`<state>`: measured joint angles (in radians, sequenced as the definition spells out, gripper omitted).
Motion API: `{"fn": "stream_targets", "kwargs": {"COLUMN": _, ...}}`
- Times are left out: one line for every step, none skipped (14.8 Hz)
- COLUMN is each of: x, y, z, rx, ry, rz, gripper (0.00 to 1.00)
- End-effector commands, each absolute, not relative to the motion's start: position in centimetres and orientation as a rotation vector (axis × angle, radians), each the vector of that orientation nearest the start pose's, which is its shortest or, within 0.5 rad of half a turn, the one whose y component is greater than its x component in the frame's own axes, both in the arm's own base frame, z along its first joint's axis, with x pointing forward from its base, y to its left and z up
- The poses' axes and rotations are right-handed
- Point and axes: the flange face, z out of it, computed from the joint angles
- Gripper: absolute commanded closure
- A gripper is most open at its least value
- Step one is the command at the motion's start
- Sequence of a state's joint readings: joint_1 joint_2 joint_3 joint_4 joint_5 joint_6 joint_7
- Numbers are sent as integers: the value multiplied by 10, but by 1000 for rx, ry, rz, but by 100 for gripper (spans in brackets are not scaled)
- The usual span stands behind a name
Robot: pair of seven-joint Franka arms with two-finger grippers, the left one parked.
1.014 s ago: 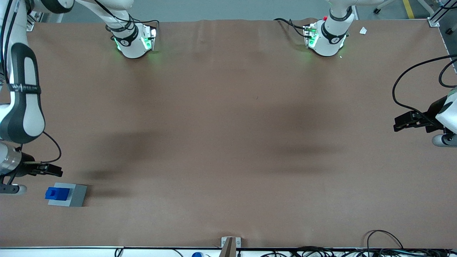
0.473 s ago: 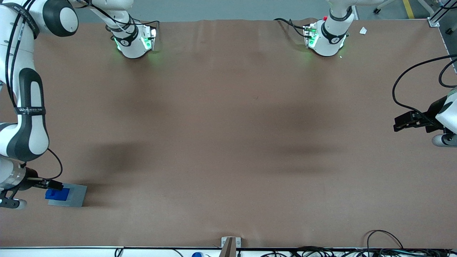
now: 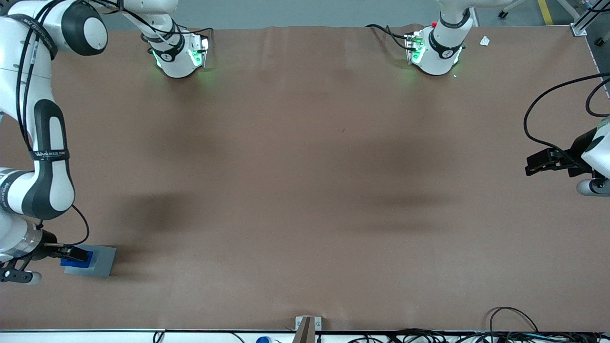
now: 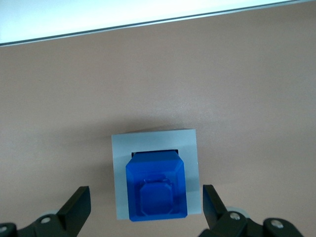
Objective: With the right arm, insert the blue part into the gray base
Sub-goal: 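Reach the open right gripper down over the blue part in the gray base, then close the right gripper around the blue part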
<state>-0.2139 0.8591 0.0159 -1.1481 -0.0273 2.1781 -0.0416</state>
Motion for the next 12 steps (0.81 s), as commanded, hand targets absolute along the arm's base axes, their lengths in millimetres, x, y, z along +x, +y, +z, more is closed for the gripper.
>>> {"fn": "stream_targets", "kwargs": {"x": 769, "y": -158, "z": 300, "rx": -3148, "ry": 255, "rz": -286, "gripper": 4}}
{"fn": "stream_targets", "kwargs": {"x": 769, "y": -158, "z": 297, "rx": -3149, "ry": 254, "rz": -286, "gripper": 5}}
{"fn": "stream_targets", "kwargs": {"x": 770, "y": -159, "z": 296, "rx": -3149, "ry": 252, "rz": -305, "gripper": 6}}
{"fn": "stream_targets", "kwargs": {"x": 771, "y": -159, "z": 294, "rx": -3149, "ry": 251, "rz": -308, "gripper": 8}}
{"fn": "stream_targets", "kwargs": {"x": 770, "y": -159, "z": 295, "rx": -3149, "ry": 251, "rz": -308, "gripper": 10}}
{"fn": "stream_targets", "kwargs": {"x": 771, "y": -159, "z": 294, "rx": -3150, "ry": 249, "rz": -308, "gripper": 13}}
{"fn": "stream_targets", "kwargs": {"x": 771, "y": -159, "z": 294, "rx": -3150, "ry": 247, "rz": -308, "gripper": 16}}
{"fn": "stream_targets", "kwargs": {"x": 770, "y": -162, "z": 294, "rx": -3150, "ry": 249, "rz": -307, "gripper": 18}}
{"fn": "stream_targets", "kwargs": {"x": 770, "y": -162, "z": 294, "rx": -3150, "ry": 249, "rz": -307, "gripper": 21}}
{"fn": "stream_targets", "kwargs": {"x": 770, "y": -163, "z": 293, "rx": -3151, "ry": 249, "rz": -307, "gripper": 22}}
{"fn": "stream_targets", "kwargs": {"x": 769, "y": -165, "z": 289, "rx": -3153, "ry": 235, "rz": -300, "gripper": 24}}
{"fn": "stream_targets", "kwargs": {"x": 769, "y": -167, "z": 288, "rx": -3155, "ry": 223, "rz": -300, "gripper": 25}}
